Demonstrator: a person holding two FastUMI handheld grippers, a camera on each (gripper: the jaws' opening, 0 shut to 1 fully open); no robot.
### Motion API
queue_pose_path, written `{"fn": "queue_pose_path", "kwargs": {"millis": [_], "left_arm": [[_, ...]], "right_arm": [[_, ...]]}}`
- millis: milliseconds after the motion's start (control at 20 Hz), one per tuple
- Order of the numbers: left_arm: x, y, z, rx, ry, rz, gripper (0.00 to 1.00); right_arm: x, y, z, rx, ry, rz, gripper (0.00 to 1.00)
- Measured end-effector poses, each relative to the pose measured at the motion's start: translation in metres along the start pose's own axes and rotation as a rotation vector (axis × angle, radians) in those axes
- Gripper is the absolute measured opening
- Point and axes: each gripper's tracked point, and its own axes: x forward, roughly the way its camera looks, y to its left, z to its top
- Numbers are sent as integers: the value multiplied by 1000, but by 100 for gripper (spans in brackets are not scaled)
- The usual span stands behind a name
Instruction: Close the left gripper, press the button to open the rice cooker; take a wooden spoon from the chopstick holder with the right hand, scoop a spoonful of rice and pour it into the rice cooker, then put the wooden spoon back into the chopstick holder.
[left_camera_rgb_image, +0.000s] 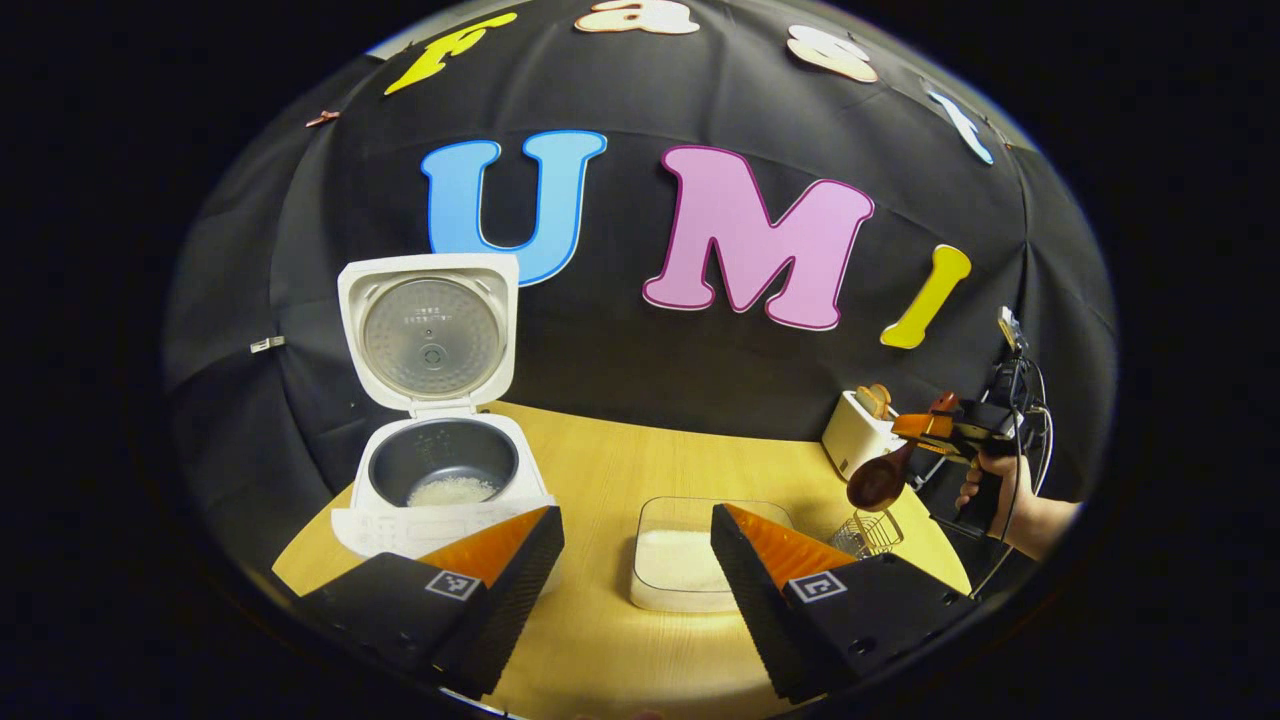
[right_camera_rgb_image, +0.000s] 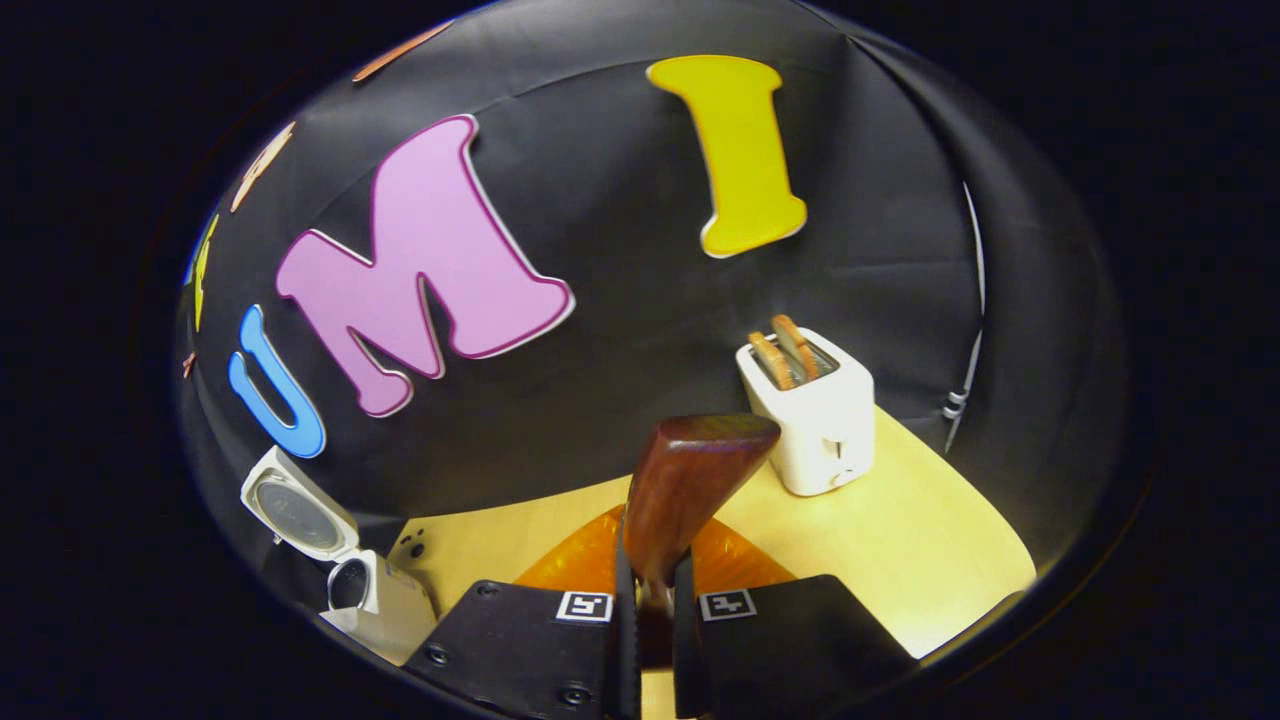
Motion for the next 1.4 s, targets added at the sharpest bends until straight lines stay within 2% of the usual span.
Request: {"fn": "queue_pose_path", "kwargs": {"millis": [350, 700, 1000, 1050, 1100, 1200, 1350, 1400], "left_arm": [[-1, -26, -1, 7, 5, -4, 95], [-7, -33, -1, 42, 13, -5, 96], [-12, -10, 9, 35, -8, 22, 95], [-13, -4, 11, 33, -13, 30, 95], [-14, 1, 14, 31, -19, 35, 95], [-16, 16, 24, 35, -42, 51, 95], [-15, 48, 45, 23, -84, 83, 95], [-15, 62, 54, 13, -98, 99, 95]], "right_arm": [[0, -54, -40, 29, 80, -65, 17], [13, -78, -77, 7, 128, -117, 17], [15, -77, -88, 27, 156, -131, 21], [14, -76, -84, 31, 143, -139, 11], [11, -76, -80, 34, 136, -143, 21], [3, -72, -75, 54, 125, -141, 57], [-17, -69, -77, 62, 134, -159, 97], [-26, -68, -78, 64, 130, -170, 97]]}}
